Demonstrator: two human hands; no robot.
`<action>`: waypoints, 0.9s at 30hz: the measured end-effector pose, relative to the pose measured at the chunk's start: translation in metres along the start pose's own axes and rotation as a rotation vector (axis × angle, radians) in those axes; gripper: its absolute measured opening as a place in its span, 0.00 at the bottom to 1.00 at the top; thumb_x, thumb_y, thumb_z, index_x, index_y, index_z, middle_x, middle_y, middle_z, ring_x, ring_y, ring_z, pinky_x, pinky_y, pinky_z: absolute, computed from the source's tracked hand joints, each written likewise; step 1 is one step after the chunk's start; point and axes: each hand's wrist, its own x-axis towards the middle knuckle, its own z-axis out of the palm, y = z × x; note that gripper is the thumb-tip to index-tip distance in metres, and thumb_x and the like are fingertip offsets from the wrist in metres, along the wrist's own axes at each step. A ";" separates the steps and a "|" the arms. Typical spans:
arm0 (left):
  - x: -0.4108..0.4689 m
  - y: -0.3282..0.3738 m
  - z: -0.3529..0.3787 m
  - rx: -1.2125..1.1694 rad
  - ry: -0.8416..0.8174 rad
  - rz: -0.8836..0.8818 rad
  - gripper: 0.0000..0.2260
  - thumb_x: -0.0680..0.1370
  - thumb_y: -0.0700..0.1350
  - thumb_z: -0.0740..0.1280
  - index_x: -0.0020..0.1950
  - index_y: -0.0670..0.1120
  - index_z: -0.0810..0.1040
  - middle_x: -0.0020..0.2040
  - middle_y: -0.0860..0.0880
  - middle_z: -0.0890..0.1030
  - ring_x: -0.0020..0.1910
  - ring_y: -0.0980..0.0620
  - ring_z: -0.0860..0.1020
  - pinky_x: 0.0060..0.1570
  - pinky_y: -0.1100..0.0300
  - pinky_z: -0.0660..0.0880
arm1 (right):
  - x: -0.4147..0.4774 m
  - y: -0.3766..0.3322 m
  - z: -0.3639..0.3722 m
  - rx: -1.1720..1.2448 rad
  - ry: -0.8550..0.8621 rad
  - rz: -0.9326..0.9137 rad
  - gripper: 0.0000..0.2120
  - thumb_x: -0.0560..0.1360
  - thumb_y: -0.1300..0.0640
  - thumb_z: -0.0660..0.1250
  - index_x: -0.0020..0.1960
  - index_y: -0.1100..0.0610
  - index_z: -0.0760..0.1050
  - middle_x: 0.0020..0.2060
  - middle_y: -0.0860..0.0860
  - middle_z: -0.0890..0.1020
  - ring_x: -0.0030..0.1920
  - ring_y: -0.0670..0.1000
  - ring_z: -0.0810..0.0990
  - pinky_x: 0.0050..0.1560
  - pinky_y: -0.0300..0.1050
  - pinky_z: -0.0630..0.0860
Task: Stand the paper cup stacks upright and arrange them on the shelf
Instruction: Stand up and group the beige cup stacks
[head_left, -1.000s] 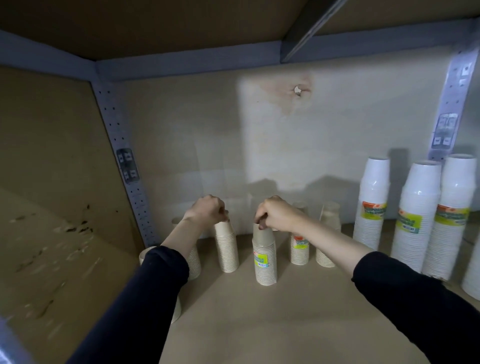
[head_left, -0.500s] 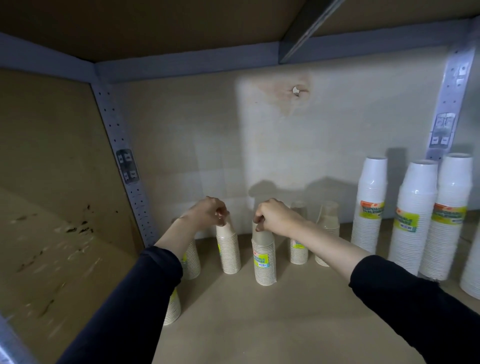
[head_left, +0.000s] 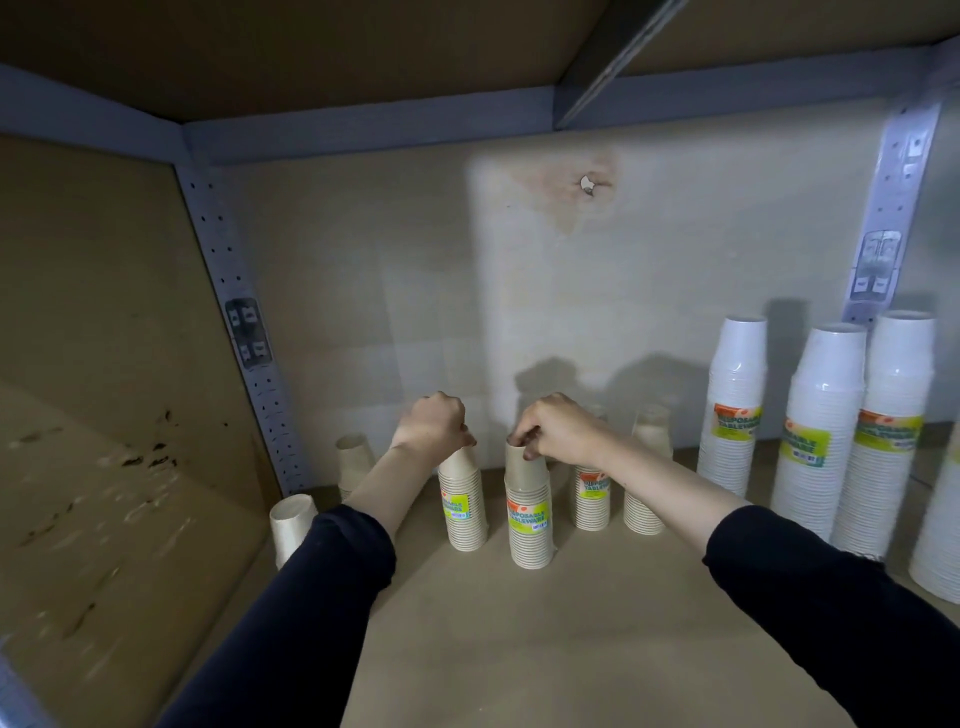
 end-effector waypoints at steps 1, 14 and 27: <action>0.000 0.004 0.001 0.009 0.009 -0.013 0.15 0.74 0.48 0.69 0.56 0.40 0.79 0.58 0.40 0.79 0.58 0.40 0.77 0.52 0.54 0.75 | 0.000 0.000 0.000 -0.001 0.000 -0.002 0.13 0.68 0.65 0.70 0.52 0.60 0.82 0.51 0.56 0.84 0.53 0.54 0.80 0.50 0.38 0.72; 0.007 0.002 -0.004 -0.060 -0.052 -0.063 0.19 0.71 0.50 0.73 0.57 0.41 0.79 0.59 0.42 0.79 0.59 0.43 0.77 0.55 0.55 0.75 | -0.001 0.002 0.002 0.023 -0.012 0.012 0.15 0.69 0.64 0.70 0.56 0.60 0.81 0.55 0.55 0.83 0.57 0.52 0.78 0.49 0.33 0.68; -0.001 -0.002 -0.003 -0.036 -0.063 0.047 0.16 0.75 0.51 0.68 0.57 0.42 0.80 0.59 0.41 0.79 0.60 0.41 0.76 0.56 0.56 0.73 | -0.002 0.004 0.004 0.032 -0.018 0.020 0.15 0.70 0.63 0.69 0.56 0.59 0.80 0.56 0.55 0.82 0.60 0.52 0.75 0.56 0.37 0.69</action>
